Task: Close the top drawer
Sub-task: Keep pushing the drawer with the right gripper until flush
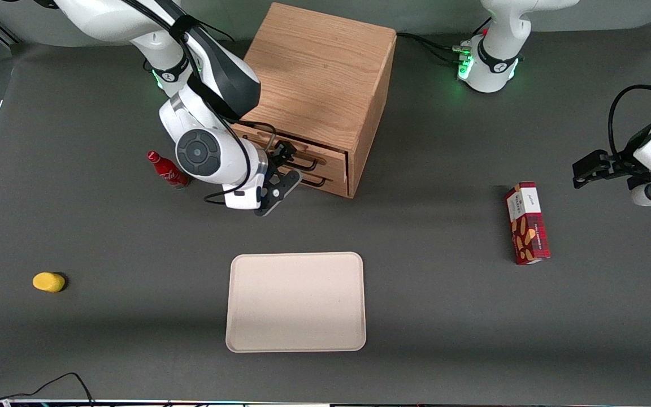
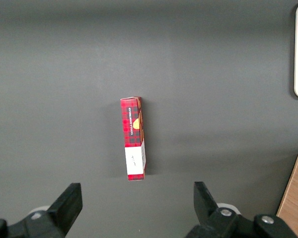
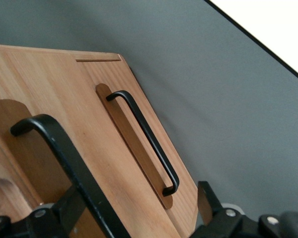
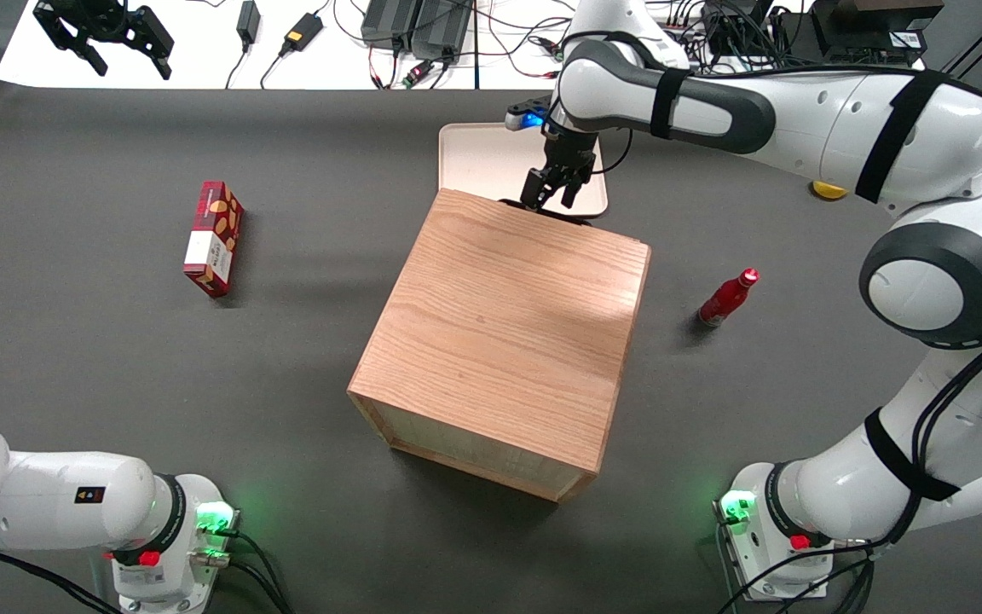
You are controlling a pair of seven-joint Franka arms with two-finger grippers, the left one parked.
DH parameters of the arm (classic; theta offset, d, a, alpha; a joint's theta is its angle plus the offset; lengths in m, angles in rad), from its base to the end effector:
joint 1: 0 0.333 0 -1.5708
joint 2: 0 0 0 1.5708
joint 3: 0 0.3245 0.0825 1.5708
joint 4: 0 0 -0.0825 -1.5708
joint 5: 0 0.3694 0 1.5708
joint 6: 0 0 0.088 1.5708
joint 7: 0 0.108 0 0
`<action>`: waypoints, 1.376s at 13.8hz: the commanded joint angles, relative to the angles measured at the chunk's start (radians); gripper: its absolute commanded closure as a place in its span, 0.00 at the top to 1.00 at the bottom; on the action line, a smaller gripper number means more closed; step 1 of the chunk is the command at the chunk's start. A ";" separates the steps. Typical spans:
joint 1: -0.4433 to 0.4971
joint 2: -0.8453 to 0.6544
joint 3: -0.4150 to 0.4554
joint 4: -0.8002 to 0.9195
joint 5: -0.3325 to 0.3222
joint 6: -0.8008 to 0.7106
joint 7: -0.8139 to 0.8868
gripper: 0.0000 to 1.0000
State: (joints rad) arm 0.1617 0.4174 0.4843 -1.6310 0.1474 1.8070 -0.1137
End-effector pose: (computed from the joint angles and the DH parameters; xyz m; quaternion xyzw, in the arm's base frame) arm 0.5174 0.3605 0.4031 -0.9230 -0.3336 0.1374 0.1336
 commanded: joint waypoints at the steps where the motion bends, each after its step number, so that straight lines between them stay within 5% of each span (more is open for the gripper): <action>1: -0.019 -0.035 0.039 -0.044 -0.006 0.018 0.035 1.00; 14: -0.033 -0.071 0.025 0.055 -0.008 -0.076 0.037 1.00; 19: -0.034 -0.166 -0.105 0.187 -0.052 -0.219 0.037 1.00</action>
State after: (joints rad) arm 0.1230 0.3092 0.4331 -1.4680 0.1071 1.6230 -0.0984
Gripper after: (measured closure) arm 0.000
